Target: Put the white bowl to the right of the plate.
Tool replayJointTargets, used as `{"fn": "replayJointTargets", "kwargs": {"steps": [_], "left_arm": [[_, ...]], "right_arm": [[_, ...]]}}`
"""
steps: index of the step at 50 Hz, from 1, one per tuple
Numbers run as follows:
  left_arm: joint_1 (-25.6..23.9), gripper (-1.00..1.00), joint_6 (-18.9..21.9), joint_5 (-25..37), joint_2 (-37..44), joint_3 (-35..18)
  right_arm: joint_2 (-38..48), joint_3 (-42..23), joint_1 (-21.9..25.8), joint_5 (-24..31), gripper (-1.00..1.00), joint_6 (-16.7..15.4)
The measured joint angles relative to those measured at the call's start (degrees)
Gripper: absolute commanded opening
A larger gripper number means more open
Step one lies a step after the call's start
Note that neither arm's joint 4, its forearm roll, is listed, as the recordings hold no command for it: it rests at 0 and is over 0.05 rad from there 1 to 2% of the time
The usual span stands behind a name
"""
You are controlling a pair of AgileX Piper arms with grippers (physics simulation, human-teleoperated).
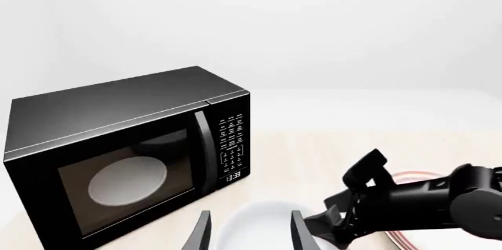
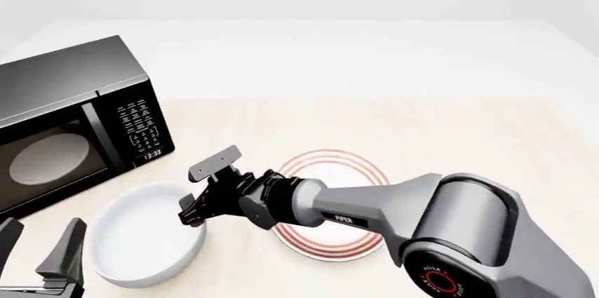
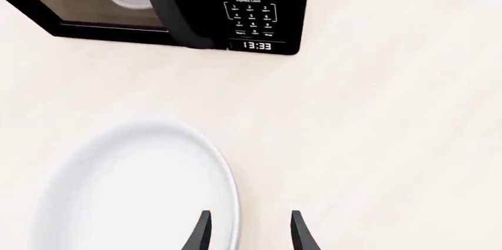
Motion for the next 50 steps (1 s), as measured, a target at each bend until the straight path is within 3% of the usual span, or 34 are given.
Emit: {"fn": "replayJointTargets", "kwargs": {"steps": [12,13,50], "left_arm": [[0.00,1.00,0.00,0.00,0.00,0.00],[0.00,1.00,0.00,0.00,0.00,0.00],[0.00,1.00,0.00,0.00,0.00,0.00]], "right_arm": [[1.04,-1.09,0.06,0.34,1.00,1.22],[1.12,-1.16,0.04,0.35,-1.00,1.28],[-3.03,4.97,-1.12,-1.31,-1.00,0.58]]}}
